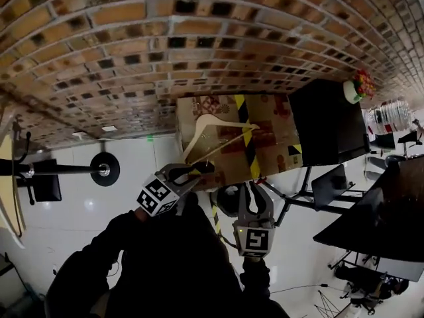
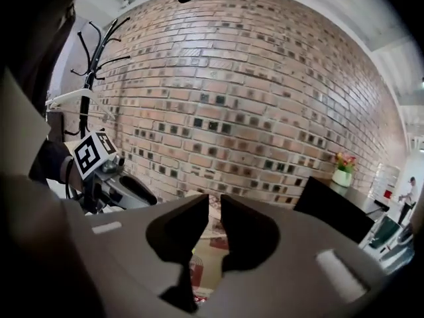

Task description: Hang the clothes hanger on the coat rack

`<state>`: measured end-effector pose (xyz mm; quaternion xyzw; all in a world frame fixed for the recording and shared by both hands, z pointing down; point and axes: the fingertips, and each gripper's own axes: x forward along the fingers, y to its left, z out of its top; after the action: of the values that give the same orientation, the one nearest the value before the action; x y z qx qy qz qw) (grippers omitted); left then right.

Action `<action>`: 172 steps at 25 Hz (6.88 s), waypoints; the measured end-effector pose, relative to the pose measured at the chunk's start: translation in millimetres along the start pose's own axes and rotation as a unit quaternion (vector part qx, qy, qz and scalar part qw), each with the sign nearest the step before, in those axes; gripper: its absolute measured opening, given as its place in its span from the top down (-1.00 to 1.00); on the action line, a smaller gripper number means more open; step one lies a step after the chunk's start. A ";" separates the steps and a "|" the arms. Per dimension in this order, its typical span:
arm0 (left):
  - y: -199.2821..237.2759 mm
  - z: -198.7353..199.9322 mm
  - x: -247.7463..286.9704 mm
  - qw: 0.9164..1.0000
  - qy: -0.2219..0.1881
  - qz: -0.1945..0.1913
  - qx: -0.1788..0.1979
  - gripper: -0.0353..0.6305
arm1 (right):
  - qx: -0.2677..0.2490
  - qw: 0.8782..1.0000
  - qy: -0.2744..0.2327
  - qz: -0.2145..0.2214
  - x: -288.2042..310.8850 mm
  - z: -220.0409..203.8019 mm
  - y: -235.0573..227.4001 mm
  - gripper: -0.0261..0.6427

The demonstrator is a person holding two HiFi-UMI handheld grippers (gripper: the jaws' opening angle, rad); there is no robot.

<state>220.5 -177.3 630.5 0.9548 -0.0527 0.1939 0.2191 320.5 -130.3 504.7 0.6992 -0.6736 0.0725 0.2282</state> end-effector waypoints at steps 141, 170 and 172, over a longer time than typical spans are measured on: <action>-145.8 135.2 -520.9 0.799 -0.285 0.483 0.216 0.48 | -0.426 0.696 -0.350 0.460 19.2 590.6 530.5 0.79; -111.7 103.1 -519.8 0.801 -0.286 0.506 0.146 0.59 | -0.360 0.721 -0.429 0.408 62.2 539.1 548.9 0.29; -106.5 97.4 -520.9 0.801 -0.283 0.507 0.145 0.59 | -0.343 0.726 -0.444 0.397 56.5 534.8 527.8 0.29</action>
<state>-204.7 -116.2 302.5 0.8250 -0.5600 0.0038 -0.0756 -299.8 -398.5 171.3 0.1941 -0.8932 -0.3981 0.0781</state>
